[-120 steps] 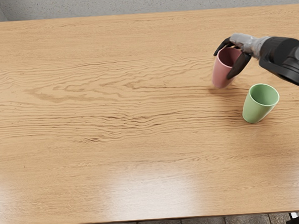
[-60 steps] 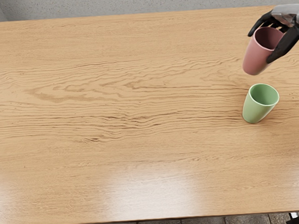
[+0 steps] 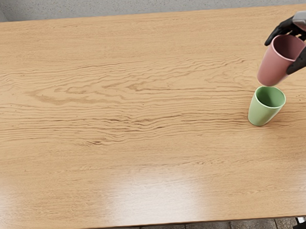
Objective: Pick up cup and place in cup with right hand
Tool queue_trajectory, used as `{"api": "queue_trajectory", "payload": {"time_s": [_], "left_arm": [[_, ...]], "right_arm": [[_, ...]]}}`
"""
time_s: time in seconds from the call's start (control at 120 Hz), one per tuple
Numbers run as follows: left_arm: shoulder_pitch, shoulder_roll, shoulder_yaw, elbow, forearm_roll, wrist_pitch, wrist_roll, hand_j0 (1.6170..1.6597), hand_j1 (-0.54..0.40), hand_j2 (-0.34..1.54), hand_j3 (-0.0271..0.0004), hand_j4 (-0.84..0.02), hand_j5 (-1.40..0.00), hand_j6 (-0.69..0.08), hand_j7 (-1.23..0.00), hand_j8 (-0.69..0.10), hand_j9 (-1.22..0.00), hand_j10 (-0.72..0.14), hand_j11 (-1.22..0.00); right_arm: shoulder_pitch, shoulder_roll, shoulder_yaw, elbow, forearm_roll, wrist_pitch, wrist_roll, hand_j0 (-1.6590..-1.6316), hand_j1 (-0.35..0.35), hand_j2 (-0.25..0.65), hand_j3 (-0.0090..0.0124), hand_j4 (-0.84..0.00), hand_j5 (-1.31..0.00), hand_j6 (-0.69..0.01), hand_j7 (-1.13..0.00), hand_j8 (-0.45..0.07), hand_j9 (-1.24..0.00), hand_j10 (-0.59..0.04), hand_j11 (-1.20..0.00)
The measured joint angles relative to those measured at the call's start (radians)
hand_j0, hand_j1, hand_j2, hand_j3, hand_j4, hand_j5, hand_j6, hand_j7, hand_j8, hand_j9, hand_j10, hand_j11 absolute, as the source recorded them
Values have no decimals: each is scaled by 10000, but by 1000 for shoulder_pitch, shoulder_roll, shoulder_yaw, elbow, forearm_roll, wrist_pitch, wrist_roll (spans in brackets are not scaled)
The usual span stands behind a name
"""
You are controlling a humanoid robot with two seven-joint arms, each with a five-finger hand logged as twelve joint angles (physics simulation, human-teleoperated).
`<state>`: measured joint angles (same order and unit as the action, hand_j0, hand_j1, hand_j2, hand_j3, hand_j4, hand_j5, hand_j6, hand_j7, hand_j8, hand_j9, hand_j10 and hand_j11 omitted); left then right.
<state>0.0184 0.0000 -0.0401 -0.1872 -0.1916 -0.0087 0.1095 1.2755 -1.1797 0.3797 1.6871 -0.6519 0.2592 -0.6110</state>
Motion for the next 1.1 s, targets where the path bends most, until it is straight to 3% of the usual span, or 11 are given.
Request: {"api": "queue_trajectory", "payload": {"time_s": [0.45, 1.1], "left_arm": [[0, 0, 0, 0, 0, 0, 0, 16581, 3489, 2, -2, -2, -3, -2, -2, -2, -2, -1, -2], [0, 0, 0, 0, 0, 0, 0, 16581, 3489, 2, -2, -2, -3, -2, -2, -2, -2, -1, -2]], "right_arm": [[-68, -11, -6, 28, 11, -14, 0, -16525, 919, -574, -2, -4624, -6730, -2794, -6381, -2137, -6804, -3074, -6675], [-75, -10, -6, 12, 7, -36, 0, -16524, 484, -1177, -1, -4534, -6199, -3234, -6017, -2576, -6351, -3506, -6228]]}}
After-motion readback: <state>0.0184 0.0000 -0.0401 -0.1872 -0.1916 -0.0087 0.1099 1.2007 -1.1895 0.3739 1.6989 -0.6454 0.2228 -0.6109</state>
